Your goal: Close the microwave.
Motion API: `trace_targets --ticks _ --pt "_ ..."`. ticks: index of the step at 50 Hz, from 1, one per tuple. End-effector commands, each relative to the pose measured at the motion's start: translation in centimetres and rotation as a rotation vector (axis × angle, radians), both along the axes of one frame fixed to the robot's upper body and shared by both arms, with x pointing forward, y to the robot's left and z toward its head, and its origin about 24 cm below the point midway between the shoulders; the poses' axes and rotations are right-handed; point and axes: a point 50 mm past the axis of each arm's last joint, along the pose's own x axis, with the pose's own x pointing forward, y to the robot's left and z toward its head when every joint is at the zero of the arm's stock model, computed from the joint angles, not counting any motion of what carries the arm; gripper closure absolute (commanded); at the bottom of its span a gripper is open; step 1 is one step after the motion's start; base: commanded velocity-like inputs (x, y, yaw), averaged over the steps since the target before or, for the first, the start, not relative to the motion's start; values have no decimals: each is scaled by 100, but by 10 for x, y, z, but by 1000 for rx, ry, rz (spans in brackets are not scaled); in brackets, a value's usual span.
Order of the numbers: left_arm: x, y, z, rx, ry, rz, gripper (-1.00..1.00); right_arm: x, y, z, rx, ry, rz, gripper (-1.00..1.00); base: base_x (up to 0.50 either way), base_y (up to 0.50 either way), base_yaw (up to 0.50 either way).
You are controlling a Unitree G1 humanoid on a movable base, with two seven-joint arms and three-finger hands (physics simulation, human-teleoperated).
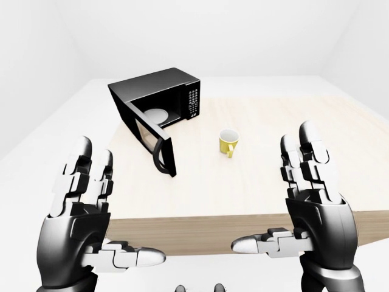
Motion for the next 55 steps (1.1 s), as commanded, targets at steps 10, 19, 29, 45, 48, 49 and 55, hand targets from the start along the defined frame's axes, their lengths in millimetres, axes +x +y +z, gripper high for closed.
trace_targets --ticks 10,19,29,45,48,49,55 --pt "0 0 0 -2 1 -2 -100 0 1 0 -1 3 4 -100 0 50 0" --pt "0 0 0 -1 -2 -2 -100 -1 1 -1 -1 6 6 -100 0 50 0" --pt "0 0 0 -2 -3 -1 -100 0 2 0 -1 3 8 -100 0 50 0" --pt "0 0 0 -1 -3 0 -100 0 2 0 0 2 9 -100 0 50 0" --pt "0 0 0 -1 -3 -1 -100 0 2 0 0 0 10 -100 0 50 0" --pt "0 0 0 -1 -2 -1 -100 0 2 0 0 0 10 -100 0 50 0" --pt "0 0 1 -15 -7 0 -100 -1 4 -1 -12 4 2 -100 0 44 0"
